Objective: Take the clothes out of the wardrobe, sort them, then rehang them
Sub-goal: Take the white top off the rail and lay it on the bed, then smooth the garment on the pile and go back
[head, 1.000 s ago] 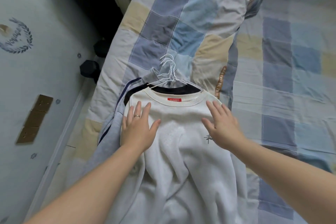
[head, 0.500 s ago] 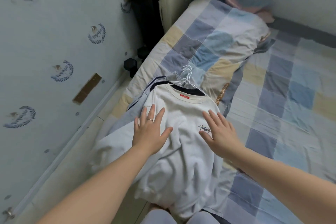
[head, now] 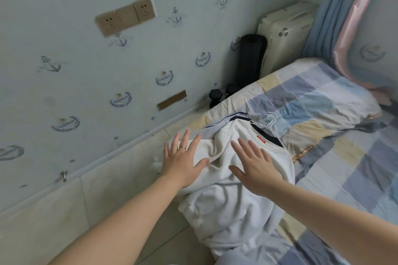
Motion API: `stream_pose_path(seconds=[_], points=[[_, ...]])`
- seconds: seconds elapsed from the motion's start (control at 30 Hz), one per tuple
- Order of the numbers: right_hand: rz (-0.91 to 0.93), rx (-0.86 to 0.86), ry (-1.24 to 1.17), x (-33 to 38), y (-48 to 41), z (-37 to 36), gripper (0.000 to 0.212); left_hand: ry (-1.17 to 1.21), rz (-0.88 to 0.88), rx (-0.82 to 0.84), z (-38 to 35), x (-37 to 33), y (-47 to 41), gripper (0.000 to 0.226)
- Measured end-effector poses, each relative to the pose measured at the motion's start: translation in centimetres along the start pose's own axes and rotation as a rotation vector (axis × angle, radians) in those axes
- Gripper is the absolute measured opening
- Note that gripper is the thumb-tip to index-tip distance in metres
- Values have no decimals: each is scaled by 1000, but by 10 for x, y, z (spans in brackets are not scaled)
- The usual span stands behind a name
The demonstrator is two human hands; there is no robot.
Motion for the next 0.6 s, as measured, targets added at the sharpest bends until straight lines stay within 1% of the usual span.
stream_pose_path(seconds=[0.13, 0.23, 0.47, 0.6], points=[[137, -7, 23, 65, 12, -6, 70, 20, 104, -62, 10, 48, 55, 78], [202, -9, 2, 103, 31, -16, 70, 51, 158, -89, 12, 76, 96, 78], [317, 10, 49, 199, 115, -70, 70, 67, 291, -149, 2, 142, 244, 79], [366, 4, 33, 250, 167, -100, 71, 72, 363, -187, 1, 171, 333, 78]])
Point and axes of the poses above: each hand's wrist, its own y-axis away from the middle knuckle, its own z-axis out of the back of the hand, x = y × z, the point moved 4 cm from there along -y, towards the middle knuckle, and after that the axes turned 14 degrees about -y, right-handed, at the moved point
